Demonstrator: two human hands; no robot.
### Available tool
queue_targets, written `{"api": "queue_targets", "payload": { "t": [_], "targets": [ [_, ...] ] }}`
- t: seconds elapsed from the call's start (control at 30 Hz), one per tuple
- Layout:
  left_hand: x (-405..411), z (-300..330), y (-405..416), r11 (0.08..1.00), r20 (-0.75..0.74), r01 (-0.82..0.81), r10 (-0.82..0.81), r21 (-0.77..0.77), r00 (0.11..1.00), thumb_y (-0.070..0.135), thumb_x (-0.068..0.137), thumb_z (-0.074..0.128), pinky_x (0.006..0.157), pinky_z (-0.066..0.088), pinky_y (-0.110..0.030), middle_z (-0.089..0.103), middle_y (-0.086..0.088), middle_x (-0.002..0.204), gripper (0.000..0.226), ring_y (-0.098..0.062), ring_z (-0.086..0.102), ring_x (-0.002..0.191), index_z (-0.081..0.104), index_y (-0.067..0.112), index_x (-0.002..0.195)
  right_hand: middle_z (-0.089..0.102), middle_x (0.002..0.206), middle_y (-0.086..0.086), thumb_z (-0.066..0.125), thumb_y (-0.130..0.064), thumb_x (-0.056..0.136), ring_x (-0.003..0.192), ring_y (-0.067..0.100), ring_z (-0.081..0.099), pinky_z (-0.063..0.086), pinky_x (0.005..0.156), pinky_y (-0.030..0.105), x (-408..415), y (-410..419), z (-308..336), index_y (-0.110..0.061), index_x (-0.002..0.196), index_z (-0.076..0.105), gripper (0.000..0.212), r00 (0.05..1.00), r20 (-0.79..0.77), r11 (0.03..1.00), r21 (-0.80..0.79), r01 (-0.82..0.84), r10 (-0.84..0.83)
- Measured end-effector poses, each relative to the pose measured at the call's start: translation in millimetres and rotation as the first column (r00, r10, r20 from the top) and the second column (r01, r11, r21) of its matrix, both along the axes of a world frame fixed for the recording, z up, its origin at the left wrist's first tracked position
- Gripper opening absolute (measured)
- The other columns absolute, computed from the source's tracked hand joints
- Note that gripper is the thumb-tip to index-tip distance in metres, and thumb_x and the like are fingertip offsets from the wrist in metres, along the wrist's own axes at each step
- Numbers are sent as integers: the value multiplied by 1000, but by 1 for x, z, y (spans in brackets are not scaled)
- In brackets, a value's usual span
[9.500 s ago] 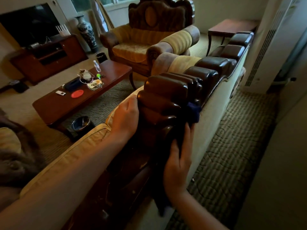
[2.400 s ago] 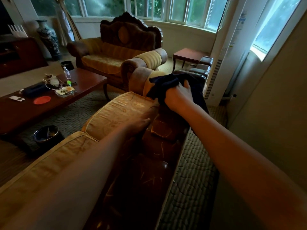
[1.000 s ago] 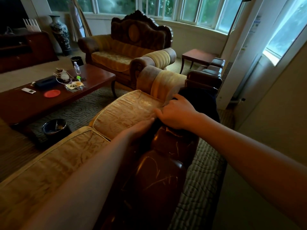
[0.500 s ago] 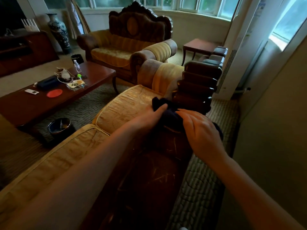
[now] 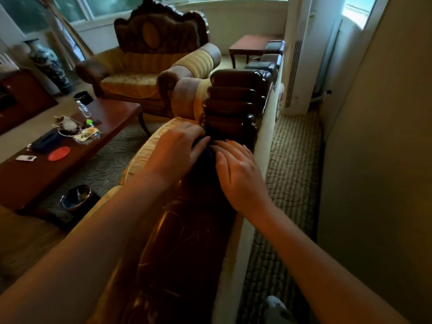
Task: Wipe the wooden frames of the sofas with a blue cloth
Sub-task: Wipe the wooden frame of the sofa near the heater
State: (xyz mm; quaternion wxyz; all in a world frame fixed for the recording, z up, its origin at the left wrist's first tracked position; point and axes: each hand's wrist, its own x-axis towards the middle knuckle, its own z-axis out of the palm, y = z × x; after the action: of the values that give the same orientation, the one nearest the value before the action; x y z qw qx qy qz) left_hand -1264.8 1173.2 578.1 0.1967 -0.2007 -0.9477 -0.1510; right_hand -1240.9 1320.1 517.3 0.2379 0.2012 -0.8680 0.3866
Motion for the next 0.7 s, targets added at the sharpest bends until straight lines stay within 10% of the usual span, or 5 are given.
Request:
{"api": "queue_targets", "payload": {
  "t": [0.3, 0.5, 0.7],
  "targets": [
    [35, 1, 8, 989, 151, 142, -136, -32, 979, 40, 92, 43, 97, 46, -28, 59, -6, 129, 45, -16, 57, 115, 66, 11, 118, 47, 136, 0, 32, -30, 101, 134, 14, 38, 29, 112, 23, 1, 28, -38, -10, 131, 48, 39, 989, -56, 936, -319, -146, 136],
    [19, 7, 24, 987, 165, 155, -146, -42, 975, 32, 96, 51, 95, 46, -33, 57, -3, 126, 32, -14, 55, 112, 67, 14, 116, 62, 121, 1, 44, -34, 98, 114, 17, 54, 46, 95, 33, -12, 35, -41, -11, 120, 61, 36, 987, -118, 958, -280, 68, -104],
    [19, 14, 21, 887, 450, -60, -173, 457, 876, 10, 96, 50, 93, 44, -19, 59, 9, 117, 26, -4, 55, 110, 67, 18, 115, 41, 106, -8, 55, -47, 88, 95, 5, 47, 41, 71, 6, -5, 18, 3, -19, 109, 55, 35, 957, 289, 929, -358, 98, 11]
  ]
}}
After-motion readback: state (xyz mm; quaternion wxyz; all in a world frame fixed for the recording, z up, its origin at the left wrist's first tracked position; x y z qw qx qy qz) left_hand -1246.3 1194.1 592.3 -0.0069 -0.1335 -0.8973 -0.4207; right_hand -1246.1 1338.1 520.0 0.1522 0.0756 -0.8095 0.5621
